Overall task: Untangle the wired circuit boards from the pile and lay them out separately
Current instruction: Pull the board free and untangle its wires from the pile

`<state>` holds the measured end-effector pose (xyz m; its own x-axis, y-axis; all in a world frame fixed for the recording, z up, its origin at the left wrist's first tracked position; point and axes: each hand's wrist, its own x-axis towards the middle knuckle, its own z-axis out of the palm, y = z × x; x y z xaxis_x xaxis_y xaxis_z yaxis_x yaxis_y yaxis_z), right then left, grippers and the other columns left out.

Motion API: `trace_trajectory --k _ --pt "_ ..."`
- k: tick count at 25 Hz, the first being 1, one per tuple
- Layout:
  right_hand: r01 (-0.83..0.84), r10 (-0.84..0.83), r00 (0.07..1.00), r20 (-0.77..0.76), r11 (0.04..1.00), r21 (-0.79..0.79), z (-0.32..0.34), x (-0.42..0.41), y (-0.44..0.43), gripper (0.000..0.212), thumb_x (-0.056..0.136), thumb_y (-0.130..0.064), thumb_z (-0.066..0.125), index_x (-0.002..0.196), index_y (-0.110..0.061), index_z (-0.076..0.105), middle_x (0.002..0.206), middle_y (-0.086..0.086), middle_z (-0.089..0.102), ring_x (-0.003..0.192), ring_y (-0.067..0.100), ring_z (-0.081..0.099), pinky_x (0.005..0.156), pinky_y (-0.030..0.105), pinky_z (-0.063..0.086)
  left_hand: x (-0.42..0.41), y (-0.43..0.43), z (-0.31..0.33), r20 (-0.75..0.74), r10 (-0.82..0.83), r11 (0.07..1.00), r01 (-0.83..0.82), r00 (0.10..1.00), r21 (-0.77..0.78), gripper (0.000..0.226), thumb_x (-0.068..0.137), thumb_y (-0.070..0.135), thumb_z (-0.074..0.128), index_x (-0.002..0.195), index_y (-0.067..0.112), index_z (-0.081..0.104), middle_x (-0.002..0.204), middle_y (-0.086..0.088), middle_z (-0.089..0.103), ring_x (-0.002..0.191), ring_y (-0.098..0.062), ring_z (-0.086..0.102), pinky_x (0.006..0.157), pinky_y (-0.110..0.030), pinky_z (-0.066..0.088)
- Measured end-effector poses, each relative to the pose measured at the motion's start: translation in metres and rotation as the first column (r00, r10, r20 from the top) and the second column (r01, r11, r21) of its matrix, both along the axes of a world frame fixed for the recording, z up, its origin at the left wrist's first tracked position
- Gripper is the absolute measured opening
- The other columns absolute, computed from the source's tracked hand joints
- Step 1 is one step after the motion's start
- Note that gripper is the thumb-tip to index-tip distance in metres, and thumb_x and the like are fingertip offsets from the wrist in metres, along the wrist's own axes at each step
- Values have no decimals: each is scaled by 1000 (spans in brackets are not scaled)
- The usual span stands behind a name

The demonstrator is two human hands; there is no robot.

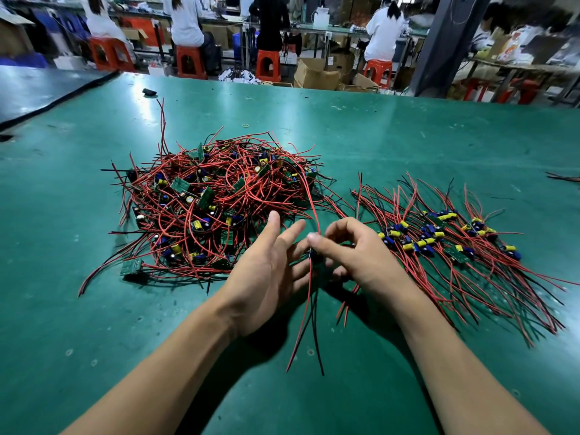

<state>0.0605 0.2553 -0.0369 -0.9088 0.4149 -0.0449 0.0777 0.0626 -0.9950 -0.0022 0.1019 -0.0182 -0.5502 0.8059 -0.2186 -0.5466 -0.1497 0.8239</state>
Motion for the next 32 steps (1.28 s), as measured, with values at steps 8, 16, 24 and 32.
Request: trace_trajectory --k 8,16,24,32 --pt "319 -295 946 -131 919 233 2 -3 13 15 82 -22 82 88 -17 70 82 -2 72 71 12 62 73 34 54 -1 -1 -5 -84 18 997 -24 996 -70 55 99 54 29 140 22 48 138 0 58 122 -17 59 106 -33 44" --pt "411 -317 911 -263 655 635 2 0 10 14 84 -22 79 96 -20 72 99 -2 65 86 12 63 83 18 48 4 -5 -13 -578 -63 953 -123 814 -277 16 98 14 57 108 17 69 76 6 68 60 -7 54 54 -19 45" --pt "82 -134 991 20 709 701 -5 -5 -2 5 88 -24 73 89 -19 76 87 -4 73 82 11 66 79 22 48 -2 -4 -11 -401 460 792 -570 792 -219 32 94 4 56 121 11 41 90 -12 66 54 -25 68 50 -34 55" --pt "122 -206 977 50 740 662 -8 -4 1 5 88 -28 72 86 -24 74 81 -13 72 76 -3 64 67 6 41 -5 -7 -8 -344 509 770 -596 789 -228 73 96 6 51 156 22 12 102 -3 64 60 -25 72 54 -37 59"
